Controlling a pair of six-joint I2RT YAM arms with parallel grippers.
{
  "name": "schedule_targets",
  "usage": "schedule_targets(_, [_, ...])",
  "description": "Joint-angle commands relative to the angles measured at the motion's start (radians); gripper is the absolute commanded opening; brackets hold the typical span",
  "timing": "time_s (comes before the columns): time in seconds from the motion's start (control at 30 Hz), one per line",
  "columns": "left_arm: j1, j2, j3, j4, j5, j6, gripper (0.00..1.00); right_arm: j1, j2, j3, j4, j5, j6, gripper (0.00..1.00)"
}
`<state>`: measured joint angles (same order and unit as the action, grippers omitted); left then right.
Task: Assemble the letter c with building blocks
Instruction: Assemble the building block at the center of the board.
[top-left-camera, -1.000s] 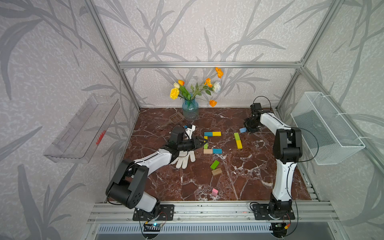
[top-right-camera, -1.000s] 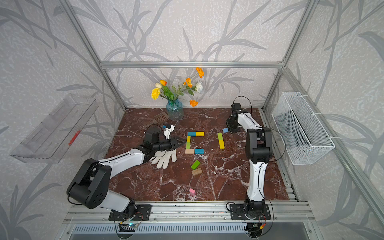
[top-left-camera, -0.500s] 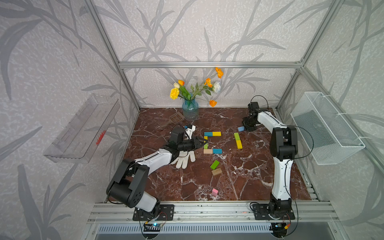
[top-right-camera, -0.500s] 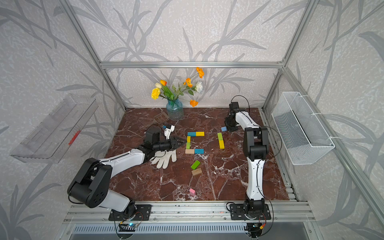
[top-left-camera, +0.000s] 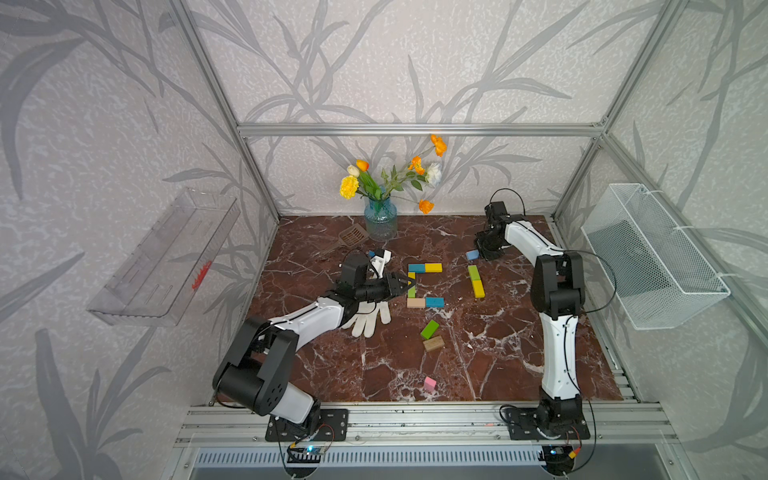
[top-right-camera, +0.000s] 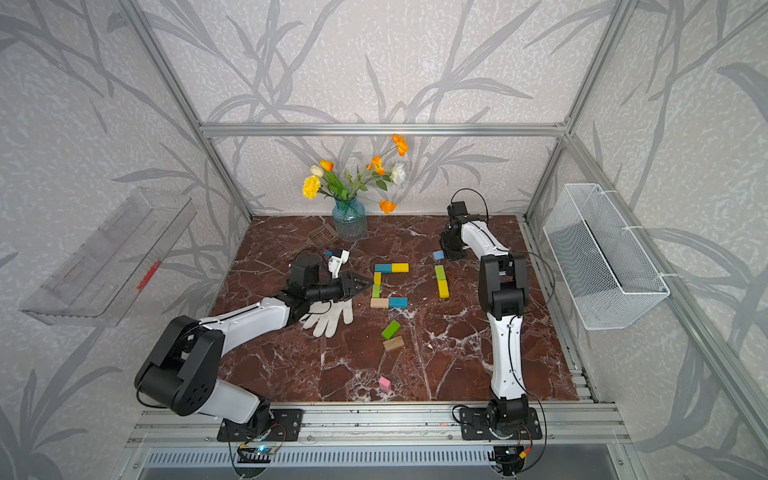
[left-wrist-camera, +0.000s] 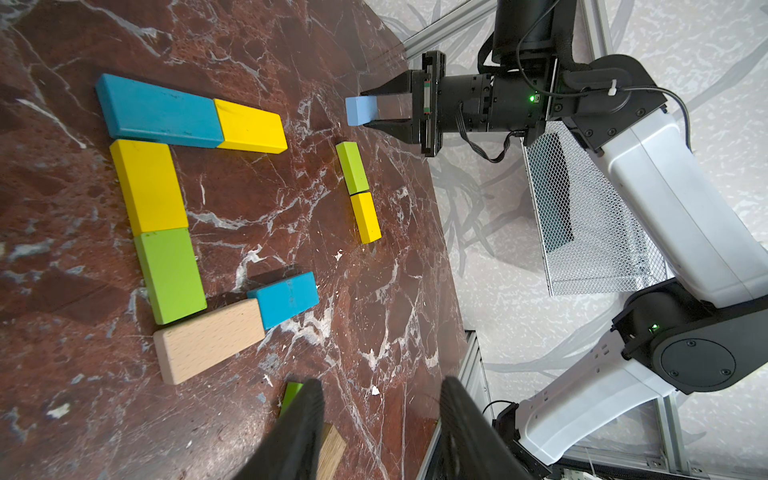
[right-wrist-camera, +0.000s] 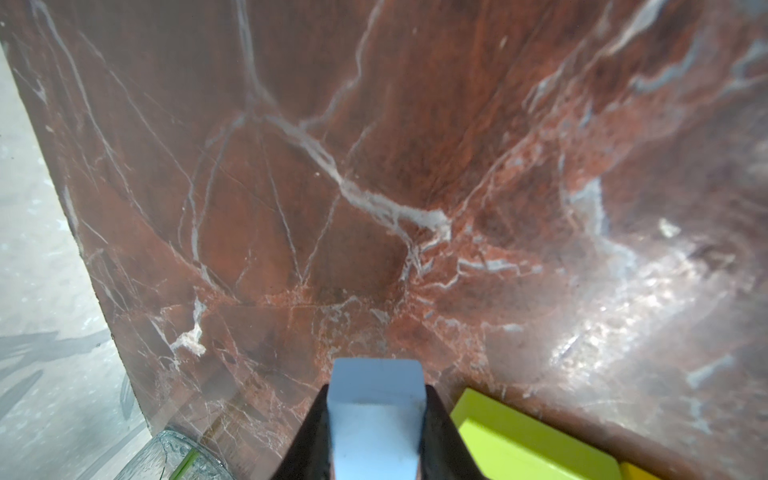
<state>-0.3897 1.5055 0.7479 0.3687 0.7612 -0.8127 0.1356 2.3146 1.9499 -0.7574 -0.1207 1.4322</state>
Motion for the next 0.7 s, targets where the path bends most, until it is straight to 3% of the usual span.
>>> schedule_targets(0.0, [0.006, -0.007, -0.008, 0.021, 0.015, 0.0, 0.47, 0.006, 0.012, 0.02, -0.043, 0.025, 0.016, 0.23])
schedule_targets(0.67, [0.011, -0.001, -0.01, 0.037, 0.021, -0.009, 0.47, 0.007, 0.02, -0.017, -0.034, 0.038, 0.019, 0.29])
